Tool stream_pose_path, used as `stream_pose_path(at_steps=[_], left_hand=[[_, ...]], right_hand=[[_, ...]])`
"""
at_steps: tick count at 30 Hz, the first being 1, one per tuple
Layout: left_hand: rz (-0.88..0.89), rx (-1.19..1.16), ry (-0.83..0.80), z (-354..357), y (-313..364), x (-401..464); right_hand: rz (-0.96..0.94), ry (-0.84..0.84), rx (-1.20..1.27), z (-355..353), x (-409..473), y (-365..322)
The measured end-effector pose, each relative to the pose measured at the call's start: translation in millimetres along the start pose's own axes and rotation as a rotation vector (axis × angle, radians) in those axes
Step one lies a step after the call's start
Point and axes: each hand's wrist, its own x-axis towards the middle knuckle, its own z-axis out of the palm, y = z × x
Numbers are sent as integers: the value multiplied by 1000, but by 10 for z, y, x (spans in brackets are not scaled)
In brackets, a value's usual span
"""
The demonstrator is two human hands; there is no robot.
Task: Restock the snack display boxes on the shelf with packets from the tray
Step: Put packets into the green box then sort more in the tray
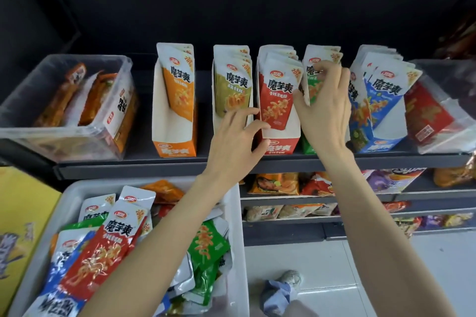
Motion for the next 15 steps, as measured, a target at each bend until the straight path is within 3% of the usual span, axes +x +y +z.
stream_pose_path(at_steps=[5,9,12,15], left_hand=[[-32,-219,210,-233,-3,-328],[-138,-377,301,-470,-136,-901],[-321,-335,103,-590,-437,-1433],[-321,-101,-223,-643,-651,-1877]], right_hand=[[10,-81,252,-354,-610,-297],[-42,-516,387,-394,-1173,-530],[-190,-921,296,-147,-1562,-639],[-367,-1194,60,129,-1862,-718]])
